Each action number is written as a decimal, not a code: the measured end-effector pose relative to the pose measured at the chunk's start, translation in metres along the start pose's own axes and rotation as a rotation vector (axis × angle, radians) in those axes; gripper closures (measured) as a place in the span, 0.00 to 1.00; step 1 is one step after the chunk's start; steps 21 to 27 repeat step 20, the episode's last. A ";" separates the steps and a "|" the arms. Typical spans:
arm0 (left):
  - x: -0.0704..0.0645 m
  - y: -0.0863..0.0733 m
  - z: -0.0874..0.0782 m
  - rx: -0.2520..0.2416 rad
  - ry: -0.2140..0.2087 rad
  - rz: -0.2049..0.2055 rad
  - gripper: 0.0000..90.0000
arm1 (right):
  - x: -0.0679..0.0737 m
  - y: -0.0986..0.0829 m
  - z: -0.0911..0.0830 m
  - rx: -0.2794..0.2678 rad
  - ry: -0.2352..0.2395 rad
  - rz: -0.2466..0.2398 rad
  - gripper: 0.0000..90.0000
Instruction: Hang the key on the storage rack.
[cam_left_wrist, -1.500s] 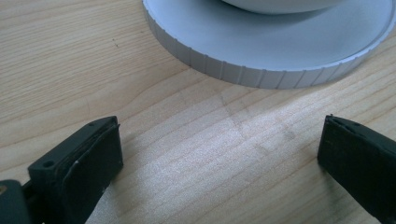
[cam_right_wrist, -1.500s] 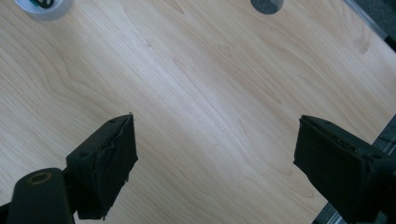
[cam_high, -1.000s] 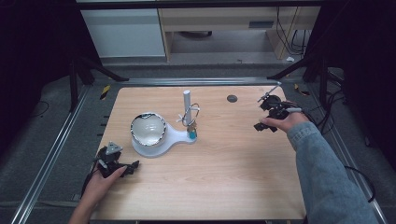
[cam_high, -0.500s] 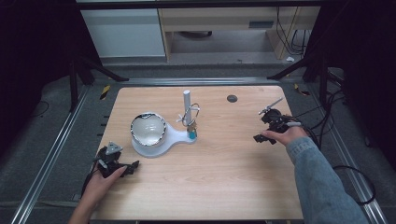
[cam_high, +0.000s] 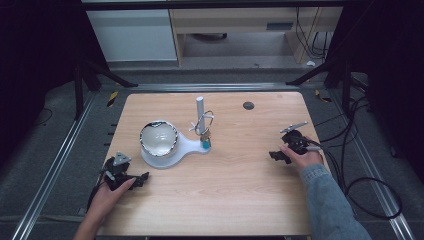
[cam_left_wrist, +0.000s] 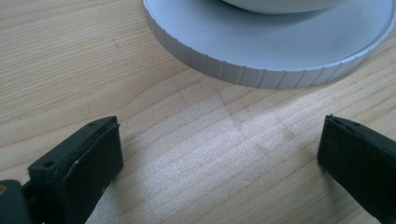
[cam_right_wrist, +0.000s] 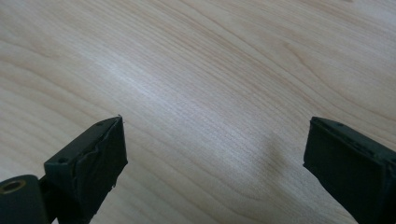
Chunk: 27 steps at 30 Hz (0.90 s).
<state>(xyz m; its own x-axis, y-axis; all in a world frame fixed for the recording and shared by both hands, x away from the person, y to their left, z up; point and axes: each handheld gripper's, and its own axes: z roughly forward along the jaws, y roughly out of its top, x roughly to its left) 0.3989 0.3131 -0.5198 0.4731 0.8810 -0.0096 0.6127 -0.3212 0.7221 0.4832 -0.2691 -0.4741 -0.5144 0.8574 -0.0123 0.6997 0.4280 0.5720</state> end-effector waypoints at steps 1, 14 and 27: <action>0.000 0.000 0.000 0.000 0.000 0.000 0.00 | 0.000 0.000 0.000 0.000 0.000 0.000 0.08; 0.000 0.000 0.000 0.000 0.000 0.000 0.00 | -0.003 -0.022 0.016 -0.135 -0.047 0.034 0.08; 0.000 0.000 0.000 0.000 0.000 0.000 0.00 | -0.002 -0.030 0.018 -0.200 -0.050 0.031 0.06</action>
